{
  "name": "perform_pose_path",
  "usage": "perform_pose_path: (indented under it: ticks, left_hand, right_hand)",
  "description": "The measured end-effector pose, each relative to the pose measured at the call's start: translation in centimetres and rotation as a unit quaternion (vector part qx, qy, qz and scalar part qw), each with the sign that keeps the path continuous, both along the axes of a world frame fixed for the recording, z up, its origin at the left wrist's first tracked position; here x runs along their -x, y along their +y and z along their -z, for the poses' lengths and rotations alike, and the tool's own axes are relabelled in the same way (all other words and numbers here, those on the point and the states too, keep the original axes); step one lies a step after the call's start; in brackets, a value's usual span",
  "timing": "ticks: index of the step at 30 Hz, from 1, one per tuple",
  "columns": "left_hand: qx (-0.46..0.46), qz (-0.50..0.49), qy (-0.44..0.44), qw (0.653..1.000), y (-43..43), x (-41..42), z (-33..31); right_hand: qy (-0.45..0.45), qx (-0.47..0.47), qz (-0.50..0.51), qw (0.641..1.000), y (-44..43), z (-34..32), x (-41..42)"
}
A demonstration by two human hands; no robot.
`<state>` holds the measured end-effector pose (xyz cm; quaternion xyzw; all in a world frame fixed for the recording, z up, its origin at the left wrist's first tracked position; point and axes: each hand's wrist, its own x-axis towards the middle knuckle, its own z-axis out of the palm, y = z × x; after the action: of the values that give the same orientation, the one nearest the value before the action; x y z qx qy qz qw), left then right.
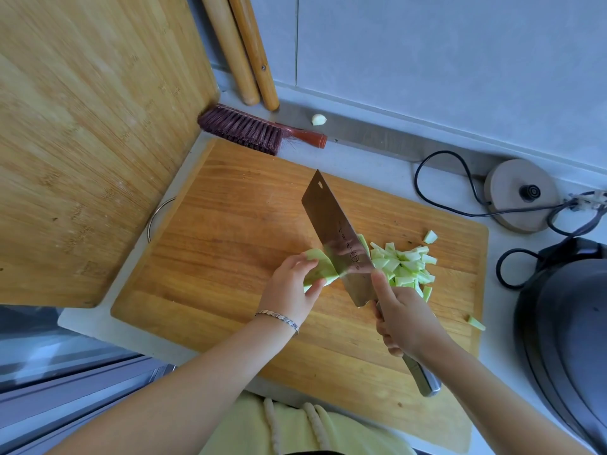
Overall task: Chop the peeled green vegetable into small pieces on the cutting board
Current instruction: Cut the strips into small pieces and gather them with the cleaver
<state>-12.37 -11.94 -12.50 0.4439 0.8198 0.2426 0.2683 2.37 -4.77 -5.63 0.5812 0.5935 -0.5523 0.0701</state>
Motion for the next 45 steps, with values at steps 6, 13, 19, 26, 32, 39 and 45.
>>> perform_pose_path:
  ticks: [6,13,19,26,32,39,45]
  left_hand:
    - [-0.002,0.003,0.003,1.000,0.1,0.0,-0.1]
    - [0.003,0.007,-0.001,1.000,0.1,-0.1,-0.3]
    - [-0.006,-0.004,-0.017,1.000,0.1,-0.2,-0.3]
    - [0.029,-0.028,-0.038,0.998,-0.1,-0.1,-0.2]
    - [0.030,-0.032,-0.043,0.998,0.0,-0.1,-0.1]
    - [0.034,-0.025,-0.029,0.999,0.0,-0.2,-0.1]
    - [0.037,-0.019,-0.026,0.999,0.0,-0.2,-0.2]
  right_hand:
    - [-0.012,-0.002,0.000,1.000,-0.1,0.2,0.0]
    - [-0.027,-0.004,-0.006,1.000,-0.6,1.5,0.1]
    - [-0.021,-0.026,-0.002,0.999,-1.0,4.8,2.1]
    - [0.041,0.087,0.118,0.988,-0.4,3.7,0.3]
    - [0.036,0.055,0.075,0.995,0.1,1.0,-0.8]
    - [0.017,0.024,0.018,0.999,0.1,0.4,-0.3]
    - [0.000,0.021,0.008,1.000,-0.3,0.7,-0.6]
